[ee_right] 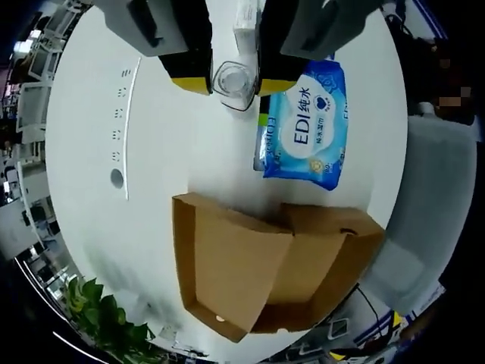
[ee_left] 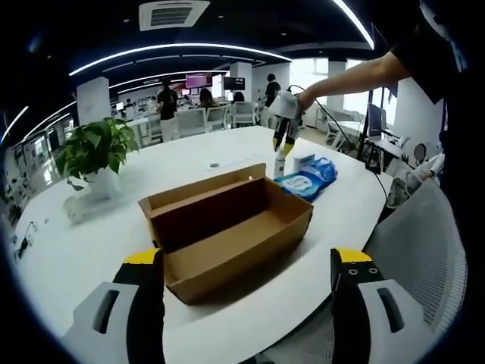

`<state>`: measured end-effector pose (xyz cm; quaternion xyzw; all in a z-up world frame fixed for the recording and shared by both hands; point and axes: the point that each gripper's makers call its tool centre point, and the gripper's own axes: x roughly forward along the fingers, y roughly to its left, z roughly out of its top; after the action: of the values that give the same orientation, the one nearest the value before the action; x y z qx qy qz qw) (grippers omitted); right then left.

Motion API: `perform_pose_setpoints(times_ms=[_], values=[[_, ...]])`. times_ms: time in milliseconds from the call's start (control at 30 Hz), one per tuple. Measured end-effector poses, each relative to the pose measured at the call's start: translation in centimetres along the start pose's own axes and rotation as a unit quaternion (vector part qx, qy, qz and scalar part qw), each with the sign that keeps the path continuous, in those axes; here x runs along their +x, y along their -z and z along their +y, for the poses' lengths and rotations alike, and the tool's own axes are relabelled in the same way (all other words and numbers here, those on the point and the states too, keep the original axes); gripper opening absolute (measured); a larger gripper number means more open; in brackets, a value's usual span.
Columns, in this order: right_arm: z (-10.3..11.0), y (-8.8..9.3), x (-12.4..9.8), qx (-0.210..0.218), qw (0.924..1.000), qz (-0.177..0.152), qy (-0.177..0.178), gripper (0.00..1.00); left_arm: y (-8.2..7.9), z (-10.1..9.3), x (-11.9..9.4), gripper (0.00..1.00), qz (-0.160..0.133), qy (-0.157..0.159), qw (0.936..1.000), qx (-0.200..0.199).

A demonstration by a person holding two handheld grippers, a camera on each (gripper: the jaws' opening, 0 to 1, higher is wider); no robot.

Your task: Operate the shoe box by opening the lid, removing the specified soft item, and placing it in the target area until the item is outside and the box remains undamaged.

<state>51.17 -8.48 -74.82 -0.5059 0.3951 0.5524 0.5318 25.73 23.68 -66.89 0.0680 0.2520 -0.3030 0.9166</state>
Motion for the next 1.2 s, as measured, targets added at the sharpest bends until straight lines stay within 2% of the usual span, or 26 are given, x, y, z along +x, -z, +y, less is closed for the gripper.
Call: perform_pose_setpoints(times_ms=[133, 333, 467, 567, 667, 767, 900, 1033, 1200], values=[[0.2, 0.0, 0.0, -0.023, 0.9997, 0.001, -0.002, 0.18, 0.2, 0.0, 0.2, 0.94, 0.002, 0.000, 1.0000, -0.001], [0.0, 0.0, -0.1, -0.015, 0.9999, 0.000, 0.005, 0.19, 0.3, 0.5, 0.3, 0.92, 0.004, -0.005, 1.0000, -0.003], [0.1, -0.3, -0.2, -0.002, 1.0000, -0.005, 0.005, 0.26, 0.6, 1.4, 0.4, 0.86, 0.014, -0.017, 0.9997, -0.014], [-0.3, -0.5, -0.3, 0.002, 0.9999, -0.006, 0.015, 0.33, 1.0, 1.9, 0.5, 0.86, 0.024, -0.020, 0.9993, -0.021], [-0.3, -0.8, -0.5, 0.003, 0.9998, -0.010, 0.017, 0.35, 1.5, 2.6, 0.7, 0.81, 0.037, -0.028, 0.9986, -0.026], [-0.5, -1.2, -0.7, 0.015, 0.9995, -0.018, 0.022, 0.40, 2.2, 3.7, 0.9, 0.78, 0.054, -0.044, 0.9973, -0.022], [-0.6, -1.6, -0.8, 0.027, 0.9990, -0.022, 0.027, 0.45, 2.3, 4.6, 1.4, 0.74, 0.052, -0.057, 0.9966, -0.027], [-1.0, -2.2, -1.2, 0.048, 0.9976, -0.034, 0.037, 0.48, 2.7, 5.7, 1.8, 0.65, 0.058, -0.073, 0.9950, -0.034], [-2.0, -3.5, -1.7, 0.111, 0.9900, -0.067, 0.057, 0.49, 2.8, 7.1, 2.1, 0.53, 0.051, -0.098, 0.9922, -0.058]])
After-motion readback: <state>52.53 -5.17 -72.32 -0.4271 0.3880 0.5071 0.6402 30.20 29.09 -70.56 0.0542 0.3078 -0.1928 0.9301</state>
